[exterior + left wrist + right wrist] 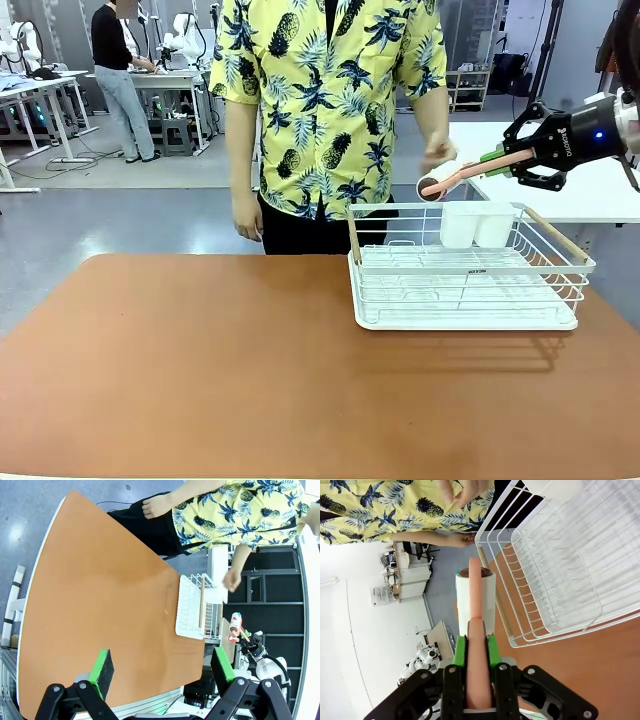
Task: Clean the table.
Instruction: Clean the table with the Lint Roller when the human lifts the Dish drying rack.
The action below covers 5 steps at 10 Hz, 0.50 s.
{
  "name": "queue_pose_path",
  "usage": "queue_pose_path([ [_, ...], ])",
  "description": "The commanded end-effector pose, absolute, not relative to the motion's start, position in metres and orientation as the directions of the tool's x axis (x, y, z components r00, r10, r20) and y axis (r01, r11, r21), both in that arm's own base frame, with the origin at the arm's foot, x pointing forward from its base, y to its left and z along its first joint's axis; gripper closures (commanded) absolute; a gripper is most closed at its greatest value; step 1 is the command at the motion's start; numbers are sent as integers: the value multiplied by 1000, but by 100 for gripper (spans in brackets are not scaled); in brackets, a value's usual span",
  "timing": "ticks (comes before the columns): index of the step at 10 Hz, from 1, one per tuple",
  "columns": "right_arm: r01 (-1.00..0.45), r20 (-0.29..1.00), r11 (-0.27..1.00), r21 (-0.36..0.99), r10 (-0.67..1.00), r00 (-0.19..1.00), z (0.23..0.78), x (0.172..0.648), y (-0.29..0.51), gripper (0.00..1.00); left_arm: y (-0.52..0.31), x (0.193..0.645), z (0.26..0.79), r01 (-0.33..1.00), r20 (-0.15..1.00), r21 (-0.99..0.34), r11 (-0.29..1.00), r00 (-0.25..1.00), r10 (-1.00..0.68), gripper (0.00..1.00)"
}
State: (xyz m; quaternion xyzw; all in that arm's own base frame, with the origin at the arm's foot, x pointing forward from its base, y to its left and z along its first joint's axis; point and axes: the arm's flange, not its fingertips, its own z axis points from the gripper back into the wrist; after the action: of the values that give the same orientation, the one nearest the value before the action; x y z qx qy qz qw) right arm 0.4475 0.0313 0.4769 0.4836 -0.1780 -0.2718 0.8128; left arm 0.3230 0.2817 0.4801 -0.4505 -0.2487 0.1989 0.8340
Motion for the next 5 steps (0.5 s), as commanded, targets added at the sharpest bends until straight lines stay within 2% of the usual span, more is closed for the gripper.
queue_pose_path([
  [1,268,28,388,882,-610,792,477,447,34,98,284,321,481,-92,241,-857,507,798,553,0],
  [5,268,28,388,882,-610,792,477,447,34,98,284,321,481,-92,241,-857,507,798,553,0],
])
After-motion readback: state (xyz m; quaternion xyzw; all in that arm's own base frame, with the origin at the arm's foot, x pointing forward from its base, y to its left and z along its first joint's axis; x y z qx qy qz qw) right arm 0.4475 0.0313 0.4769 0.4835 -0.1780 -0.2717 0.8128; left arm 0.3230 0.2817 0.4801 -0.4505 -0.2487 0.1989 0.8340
